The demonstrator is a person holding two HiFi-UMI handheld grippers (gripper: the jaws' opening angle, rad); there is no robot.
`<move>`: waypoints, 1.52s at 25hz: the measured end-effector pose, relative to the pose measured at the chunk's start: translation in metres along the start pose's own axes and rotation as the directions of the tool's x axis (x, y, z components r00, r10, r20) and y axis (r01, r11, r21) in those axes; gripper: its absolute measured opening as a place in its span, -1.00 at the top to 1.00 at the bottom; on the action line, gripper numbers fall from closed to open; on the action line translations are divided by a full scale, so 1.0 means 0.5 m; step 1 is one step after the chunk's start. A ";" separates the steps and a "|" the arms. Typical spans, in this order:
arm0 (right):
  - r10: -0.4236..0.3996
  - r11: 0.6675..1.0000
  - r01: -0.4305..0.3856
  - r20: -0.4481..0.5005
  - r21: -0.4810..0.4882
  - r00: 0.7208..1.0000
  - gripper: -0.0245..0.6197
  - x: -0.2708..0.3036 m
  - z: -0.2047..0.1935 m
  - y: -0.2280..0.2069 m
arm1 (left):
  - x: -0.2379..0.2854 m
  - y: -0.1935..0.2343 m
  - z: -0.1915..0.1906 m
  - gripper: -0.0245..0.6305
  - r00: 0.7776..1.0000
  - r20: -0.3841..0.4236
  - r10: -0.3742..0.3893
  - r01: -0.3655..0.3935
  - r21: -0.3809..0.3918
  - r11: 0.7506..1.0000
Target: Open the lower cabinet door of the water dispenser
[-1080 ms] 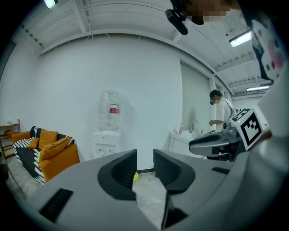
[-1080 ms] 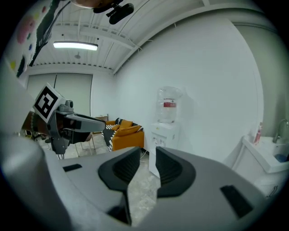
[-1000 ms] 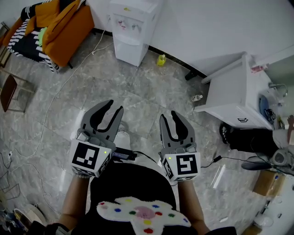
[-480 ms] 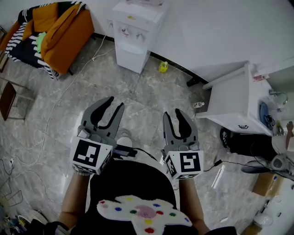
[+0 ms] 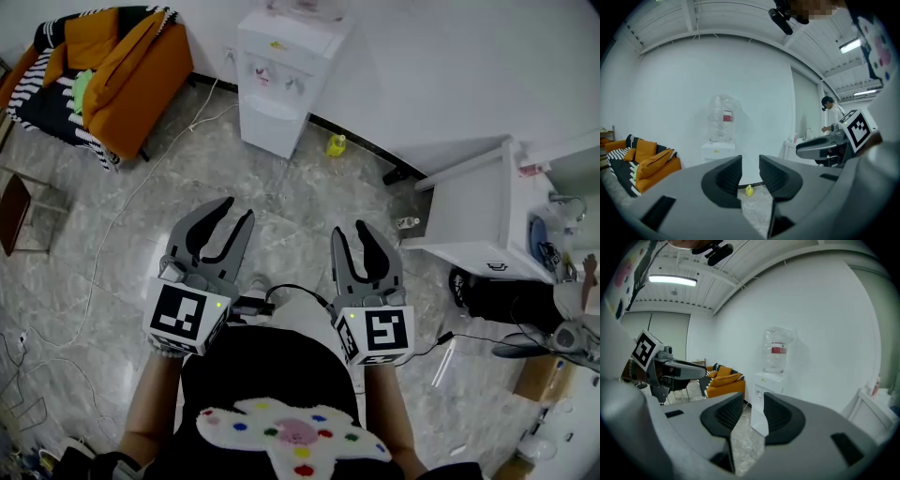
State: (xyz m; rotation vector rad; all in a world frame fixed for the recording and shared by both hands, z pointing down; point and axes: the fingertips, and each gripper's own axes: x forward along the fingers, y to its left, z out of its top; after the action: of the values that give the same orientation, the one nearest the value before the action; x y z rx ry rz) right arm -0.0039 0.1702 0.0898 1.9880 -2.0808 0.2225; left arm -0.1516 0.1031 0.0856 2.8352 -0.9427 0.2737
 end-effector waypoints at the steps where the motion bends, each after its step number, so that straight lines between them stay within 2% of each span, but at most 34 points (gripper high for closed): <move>1: 0.001 1.000 -0.001 0.000 -0.004 1.000 0.55 0.003 0.003 0.003 | 0.000 0.004 -0.002 0.58 1.000 0.000 0.001 -0.001 -0.002 1.000; 10: 0.021 1.000 -0.021 -0.024 -0.002 0.999 0.55 0.020 -0.010 0.012 | 0.007 0.019 -0.009 0.57 1.000 0.000 0.004 -0.004 -0.021 1.000; 19: 0.080 0.997 -0.080 -0.022 -0.014 0.997 0.57 0.079 -0.005 -0.001 | 0.040 0.028 0.006 0.55 0.999 0.015 0.029 -0.029 -0.006 1.000; 30: 0.137 0.990 -0.138 -0.040 -0.015 0.990 0.58 0.167 -0.003 -0.075 | 0.155 0.040 0.040 0.54 0.998 0.035 0.054 -0.054 0.028 0.998; 38: 0.185 0.983 -0.185 -0.054 -0.003 0.981 0.58 0.247 -0.013 -0.150 | 0.258 0.054 0.043 0.53 0.997 0.027 0.066 -0.066 -0.014 0.998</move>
State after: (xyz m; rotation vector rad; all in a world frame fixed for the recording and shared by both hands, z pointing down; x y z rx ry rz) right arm 0.0670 0.0497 0.1265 1.7635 -2.2285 0.2986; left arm -0.0637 0.0033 0.0944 2.8070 -1.0411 0.2356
